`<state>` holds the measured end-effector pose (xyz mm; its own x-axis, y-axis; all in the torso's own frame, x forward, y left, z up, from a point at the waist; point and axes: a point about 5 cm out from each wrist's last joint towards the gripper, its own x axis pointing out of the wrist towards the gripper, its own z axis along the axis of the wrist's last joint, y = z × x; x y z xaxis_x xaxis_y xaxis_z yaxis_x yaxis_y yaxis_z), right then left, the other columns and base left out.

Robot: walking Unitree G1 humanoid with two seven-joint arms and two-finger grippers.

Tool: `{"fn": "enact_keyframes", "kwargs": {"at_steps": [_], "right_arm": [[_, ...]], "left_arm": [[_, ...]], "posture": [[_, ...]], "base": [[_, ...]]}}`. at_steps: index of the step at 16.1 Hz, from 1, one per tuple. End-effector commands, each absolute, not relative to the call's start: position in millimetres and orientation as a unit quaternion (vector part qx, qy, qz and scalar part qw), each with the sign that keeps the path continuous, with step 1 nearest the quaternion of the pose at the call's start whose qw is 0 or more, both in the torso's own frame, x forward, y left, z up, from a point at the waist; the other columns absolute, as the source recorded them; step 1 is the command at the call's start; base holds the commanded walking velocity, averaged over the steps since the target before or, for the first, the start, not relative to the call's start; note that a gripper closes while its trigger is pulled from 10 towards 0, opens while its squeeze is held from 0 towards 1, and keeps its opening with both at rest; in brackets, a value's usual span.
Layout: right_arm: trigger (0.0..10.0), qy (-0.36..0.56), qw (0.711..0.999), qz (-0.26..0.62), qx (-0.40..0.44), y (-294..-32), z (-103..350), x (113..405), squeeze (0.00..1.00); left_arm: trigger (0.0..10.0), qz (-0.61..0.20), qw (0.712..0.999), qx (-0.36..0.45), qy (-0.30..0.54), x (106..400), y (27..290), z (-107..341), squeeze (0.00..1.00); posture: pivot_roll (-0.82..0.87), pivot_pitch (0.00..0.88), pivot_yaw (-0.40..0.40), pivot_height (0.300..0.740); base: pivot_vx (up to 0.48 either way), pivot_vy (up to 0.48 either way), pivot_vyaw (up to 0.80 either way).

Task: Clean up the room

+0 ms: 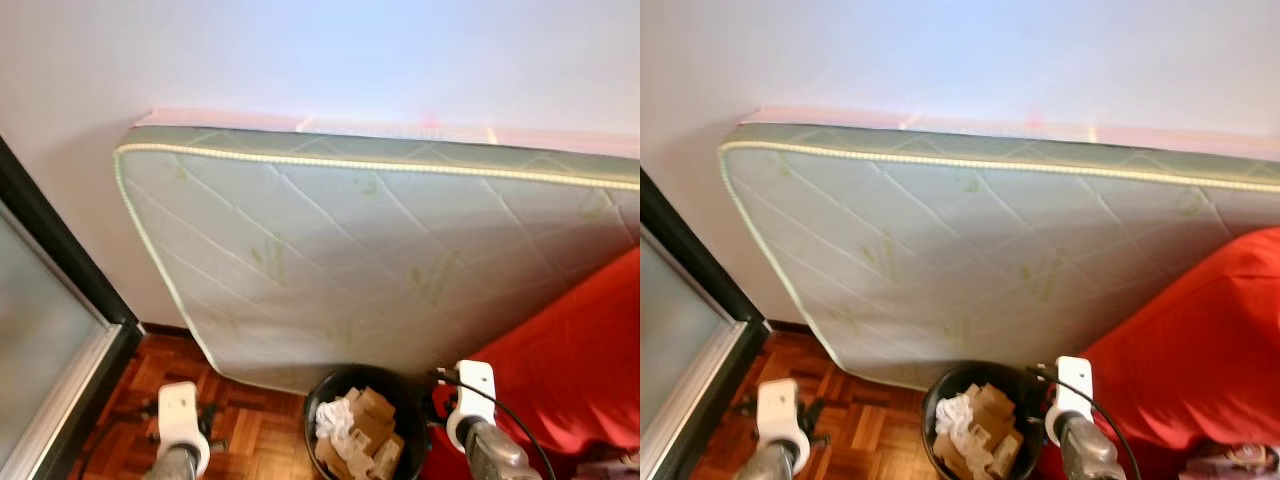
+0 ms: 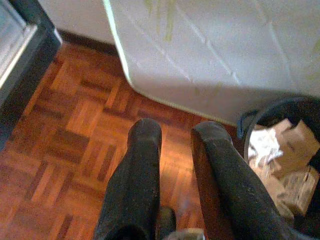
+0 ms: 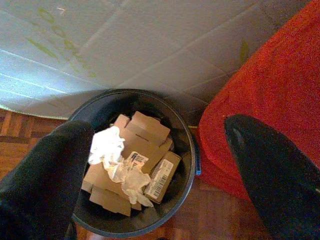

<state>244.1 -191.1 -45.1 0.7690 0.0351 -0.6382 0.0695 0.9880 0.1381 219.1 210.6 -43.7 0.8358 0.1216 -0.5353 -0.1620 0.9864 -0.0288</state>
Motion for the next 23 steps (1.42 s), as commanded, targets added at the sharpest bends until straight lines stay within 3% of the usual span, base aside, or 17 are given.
{"fn": "enact_keyframes", "kwargs": {"at_steps": [1, 7, 11, 23], "right_arm": [[10.0, 0.356, 0.931, -0.029, 0.080, -198.3, -50.1, 236.1, 0.00], [10.0, 0.400, 0.912, -0.057, 0.077, -204.1, -66.9, 209.0, 0.00], [10.0, 0.419, 0.904, -0.057, 0.070, -199.3, -72.5, 201.4, 0.00], [10.0, 0.437, 0.896, -0.030, 0.065, -188.9, -78.2, 193.8, 0.00]], "left_arm": [[10.0, 0.074, 0.953, -0.032, 0.292, 215.3, 211.8, -48.5, 0.00], [10.0, 0.072, 0.932, -0.036, 0.352, 195.8, 206.6, -67.6, 0.00], [10.0, 0.083, 0.919, -0.042, 0.384, 177.8, 206.0, -78.3, 0.00], [10.0, 0.092, 0.904, -0.058, 0.414, 160.4, 205.2, -87.4, 0.00]], "posture": [[0.14, 0.000, -0.015, 0.729], [0.13, 0.000, -0.023, 0.729], [0.13, 0.000, -0.024, 0.740], [0.11, 0.000, -0.028, 0.740]], "base": [[0.000, 0.000, 0.00], [0.000, 0.000, 0.00], [0.000, 0.000, 0.00], [0.000, 0.000, 0.00]]}}
